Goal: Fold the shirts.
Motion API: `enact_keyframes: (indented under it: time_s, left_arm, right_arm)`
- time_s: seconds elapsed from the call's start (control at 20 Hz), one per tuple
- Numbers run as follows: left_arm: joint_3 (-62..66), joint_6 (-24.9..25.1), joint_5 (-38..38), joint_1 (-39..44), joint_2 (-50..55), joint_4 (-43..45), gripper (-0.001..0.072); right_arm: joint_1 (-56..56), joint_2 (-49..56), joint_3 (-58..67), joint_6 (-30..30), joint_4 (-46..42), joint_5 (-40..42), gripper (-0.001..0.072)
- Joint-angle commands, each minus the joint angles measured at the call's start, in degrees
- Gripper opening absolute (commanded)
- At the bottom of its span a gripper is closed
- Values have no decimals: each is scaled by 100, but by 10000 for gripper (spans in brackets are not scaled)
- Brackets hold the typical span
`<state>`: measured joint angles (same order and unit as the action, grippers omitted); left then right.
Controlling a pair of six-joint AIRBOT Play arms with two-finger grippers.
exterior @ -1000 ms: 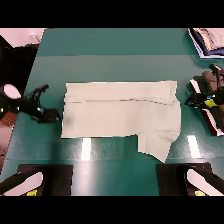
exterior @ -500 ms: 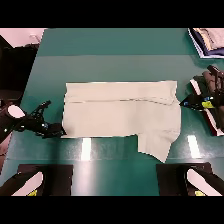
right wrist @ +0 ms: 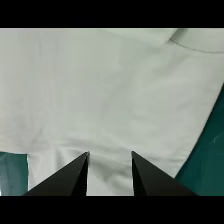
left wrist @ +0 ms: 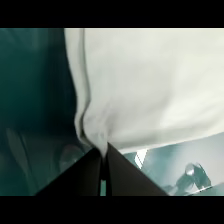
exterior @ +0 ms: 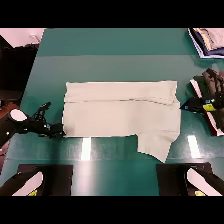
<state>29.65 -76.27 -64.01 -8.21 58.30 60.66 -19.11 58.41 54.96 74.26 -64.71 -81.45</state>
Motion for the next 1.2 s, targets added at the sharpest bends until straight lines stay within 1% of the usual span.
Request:
enact_keyframes:
  time_s: [0.0,0.05,0.1,0.15,0.2,0.3,0.4,0.45,0.55,0.6,0.65,0.7,0.75,0.85,0.9,1.0,1.05,1.15]
  left_arm:
    - [227,20,-28,0,-28,-116,24]
    - [317,22,-55,0,-28,-116,23]
    - [378,22,-63,0,-26,-118,23]
    - [411,22,-61,0,-26,-120,23]
    - [411,24,-57,0,-26,-118,23]
    - [411,24,-50,0,-26,-120,23]
    - [411,24,-48,0,-26,-120,24]
    - [411,24,-52,0,-26,-118,24]
    - [411,24,-63,0,-26,-118,24]
    - [411,24,-72,0,-26,-118,24]
    - [411,24,-74,0,-26,-116,24]
    - [411,24,-72,0,-26,-116,24]
    - [411,24,-70,0,-26,-116,24]
    - [411,24,-63,0,-26,-114,24]
    - [411,28,-66,0,-26,-114,23]
    - [415,133,-168,0,-28,-107,23]
    - [415,131,-332,0,-37,-66,22]
    - [413,129,-811,0,-184,48,22]
  right_arm:
    - [-306,-96,-208,68,-446,-638,306]
    - [-450,-214,-472,136,-433,-645,309]
    - [-588,-350,-802,140,-424,-684,340]
    - [-684,-511,-1200,138,-424,-732,456]
    - [-739,-656,-1561,140,-404,-750,495]
    - [-702,-903,-2238,140,-352,-699,490]
    - [-546,-1051,-2675,136,-120,-455,484]
    - [-448,-1115,-2822,136,-70,-221,434]
    - [-192,-1222,-2986,138,-87,201,429]
    - [-109,-1274,-3001,138,-87,352,415]
    - [-39,-1353,-2994,136,-85,498,318]
    - [17,-1464,-2994,136,-92,651,289]
    - [50,-1572,-2994,136,-96,752,286]
    - [61,-1801,-2994,129,-142,804,58]
    - [59,-1910,-2994,127,-146,798,18]
    - [59,-2166,-2983,129,-146,695,16]
    - [59,-2256,-2914,129,-175,501,16]
    - [59,-2371,-2538,151,-616,-212,15]
